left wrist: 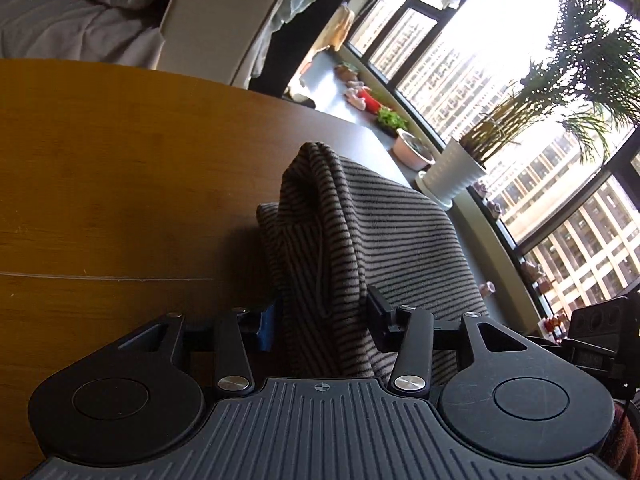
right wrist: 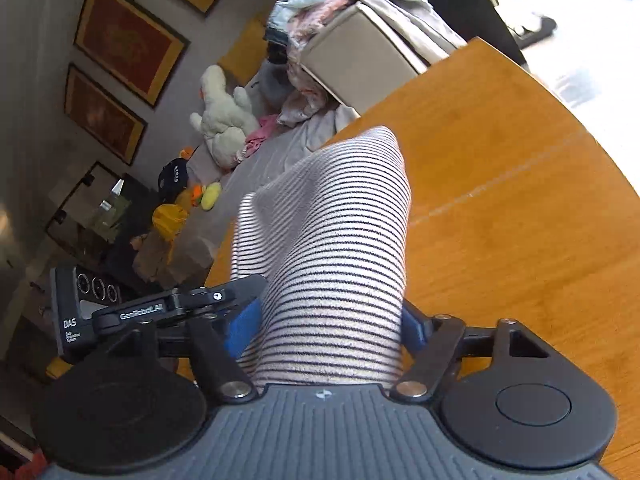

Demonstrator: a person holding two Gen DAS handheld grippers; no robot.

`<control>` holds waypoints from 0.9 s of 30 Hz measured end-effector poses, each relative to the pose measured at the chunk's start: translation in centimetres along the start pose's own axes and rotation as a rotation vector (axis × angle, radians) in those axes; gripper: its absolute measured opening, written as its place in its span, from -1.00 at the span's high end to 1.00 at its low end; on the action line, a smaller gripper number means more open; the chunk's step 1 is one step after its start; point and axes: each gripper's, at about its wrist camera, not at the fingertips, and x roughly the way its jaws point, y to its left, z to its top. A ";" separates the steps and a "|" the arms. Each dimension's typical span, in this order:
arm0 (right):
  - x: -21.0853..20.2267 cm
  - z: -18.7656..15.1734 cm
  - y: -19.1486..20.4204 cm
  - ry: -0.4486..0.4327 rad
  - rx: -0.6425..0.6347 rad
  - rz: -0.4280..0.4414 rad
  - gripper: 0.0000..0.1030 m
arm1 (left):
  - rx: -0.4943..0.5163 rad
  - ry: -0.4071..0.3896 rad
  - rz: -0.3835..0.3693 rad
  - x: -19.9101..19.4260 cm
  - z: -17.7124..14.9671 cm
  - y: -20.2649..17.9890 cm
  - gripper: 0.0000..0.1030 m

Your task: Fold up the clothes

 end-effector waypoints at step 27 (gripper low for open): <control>-3.3 1.1 0.1 0.008 -0.261 -0.157 -0.58 | 0.065 0.079 0.043 1.5 -0.4 -3.7 -0.26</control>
